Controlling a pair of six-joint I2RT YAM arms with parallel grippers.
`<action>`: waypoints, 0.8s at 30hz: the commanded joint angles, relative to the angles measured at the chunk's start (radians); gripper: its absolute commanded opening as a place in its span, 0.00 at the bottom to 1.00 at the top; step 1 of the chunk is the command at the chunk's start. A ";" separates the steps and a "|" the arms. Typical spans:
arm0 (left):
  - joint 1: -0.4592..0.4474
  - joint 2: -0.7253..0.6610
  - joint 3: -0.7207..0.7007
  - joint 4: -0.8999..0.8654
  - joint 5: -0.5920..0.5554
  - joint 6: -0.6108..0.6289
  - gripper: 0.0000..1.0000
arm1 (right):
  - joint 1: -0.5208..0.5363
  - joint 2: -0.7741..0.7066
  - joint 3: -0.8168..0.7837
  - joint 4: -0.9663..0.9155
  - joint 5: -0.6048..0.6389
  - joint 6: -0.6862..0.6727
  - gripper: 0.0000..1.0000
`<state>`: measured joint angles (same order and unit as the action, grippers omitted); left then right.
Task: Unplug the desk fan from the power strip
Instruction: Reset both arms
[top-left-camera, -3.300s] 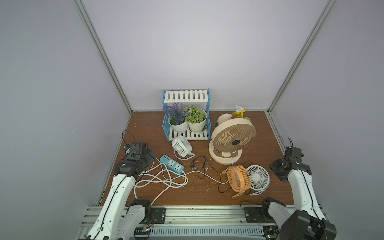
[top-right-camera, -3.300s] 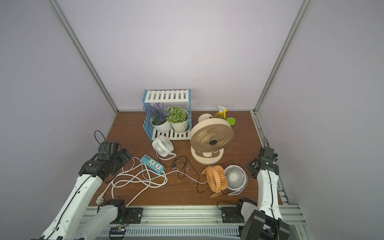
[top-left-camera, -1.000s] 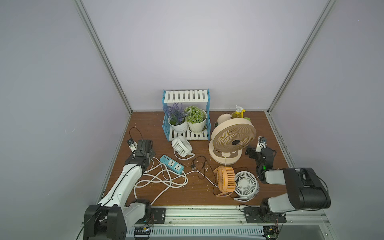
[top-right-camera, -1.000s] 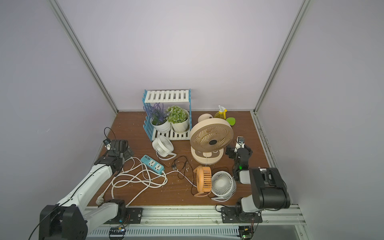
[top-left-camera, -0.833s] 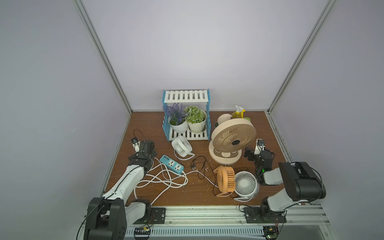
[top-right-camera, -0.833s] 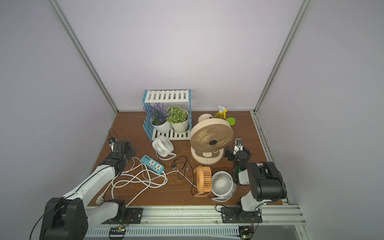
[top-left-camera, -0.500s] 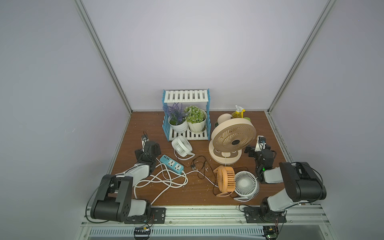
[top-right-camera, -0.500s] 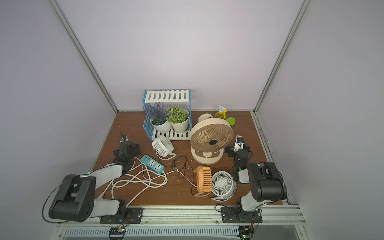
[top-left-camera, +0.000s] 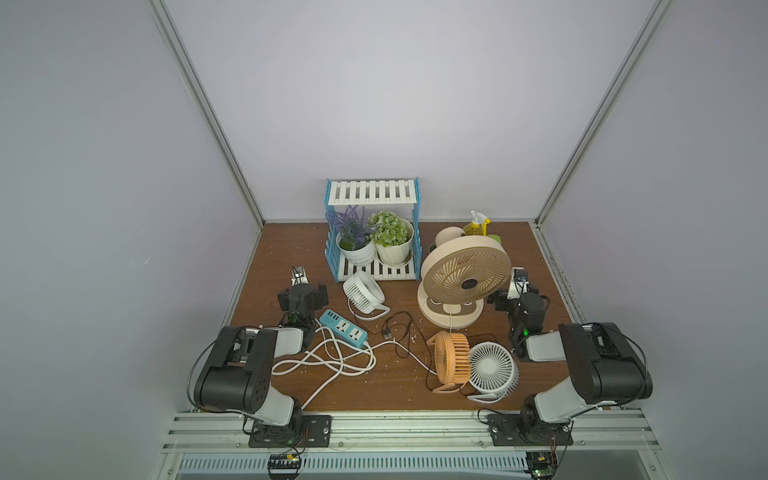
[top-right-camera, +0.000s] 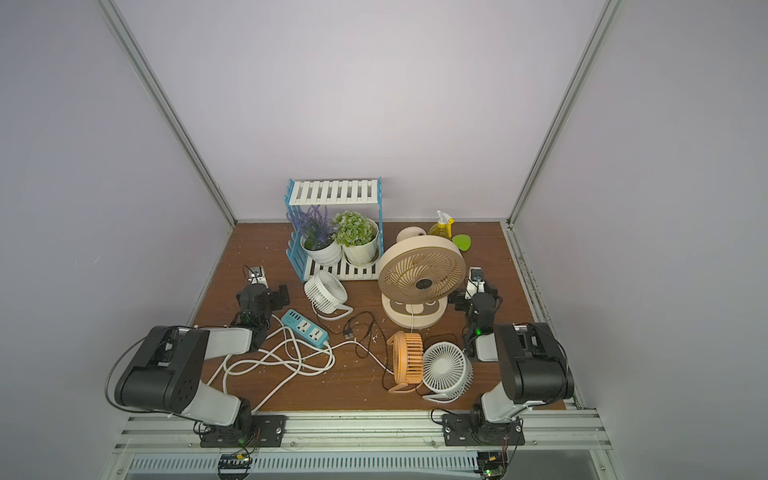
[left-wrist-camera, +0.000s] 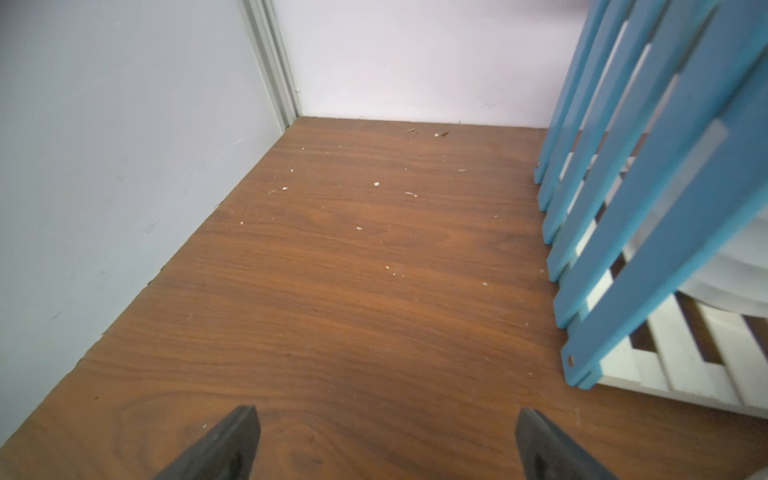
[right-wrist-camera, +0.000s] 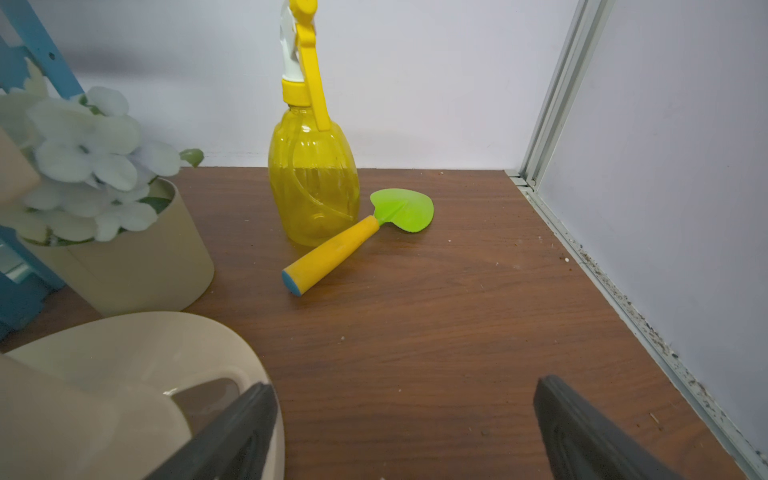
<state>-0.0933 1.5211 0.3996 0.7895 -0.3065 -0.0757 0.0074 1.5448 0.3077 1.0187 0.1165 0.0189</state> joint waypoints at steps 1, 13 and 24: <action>0.013 0.050 -0.065 0.196 0.156 0.056 0.99 | 0.013 -0.005 0.013 -0.014 0.004 -0.007 0.99; 0.033 0.031 -0.033 0.104 0.193 0.038 0.99 | 0.013 -0.006 0.013 -0.014 0.005 -0.007 1.00; 0.047 0.040 -0.028 0.103 0.227 0.033 0.99 | 0.015 -0.005 0.018 -0.022 0.014 -0.009 0.99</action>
<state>-0.0574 1.5562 0.3592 0.8764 -0.1001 -0.0444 0.0139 1.5448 0.3088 1.0016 0.1169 0.0147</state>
